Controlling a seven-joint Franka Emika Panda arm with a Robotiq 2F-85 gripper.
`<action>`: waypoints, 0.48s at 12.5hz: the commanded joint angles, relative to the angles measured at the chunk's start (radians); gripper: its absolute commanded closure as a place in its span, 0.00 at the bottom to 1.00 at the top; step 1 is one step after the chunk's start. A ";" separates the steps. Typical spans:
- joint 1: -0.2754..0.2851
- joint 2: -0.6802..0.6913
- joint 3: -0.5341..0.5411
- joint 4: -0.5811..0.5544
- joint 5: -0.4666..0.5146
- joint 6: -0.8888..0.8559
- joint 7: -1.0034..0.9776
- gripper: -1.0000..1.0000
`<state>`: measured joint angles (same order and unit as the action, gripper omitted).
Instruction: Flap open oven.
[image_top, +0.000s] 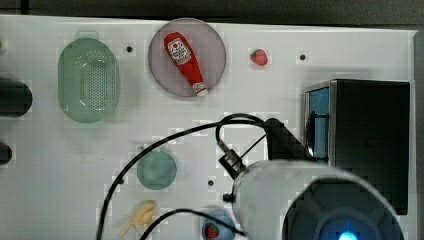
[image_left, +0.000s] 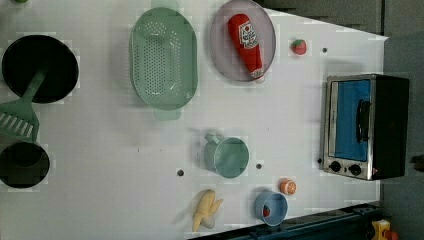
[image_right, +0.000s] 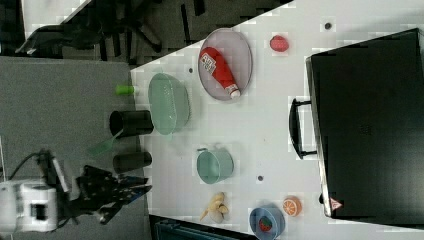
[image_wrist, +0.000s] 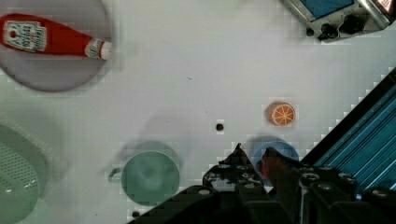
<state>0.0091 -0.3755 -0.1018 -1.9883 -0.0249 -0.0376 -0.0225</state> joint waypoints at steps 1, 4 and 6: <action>-0.009 0.031 -0.053 0.011 -0.004 0.006 -0.098 0.83; -0.011 0.082 -0.120 0.005 -0.004 0.037 -0.362 0.83; -0.013 0.127 -0.177 -0.001 -0.005 0.096 -0.559 0.83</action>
<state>0.0021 -0.2386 -0.2515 -2.0000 -0.0276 0.0596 -0.3862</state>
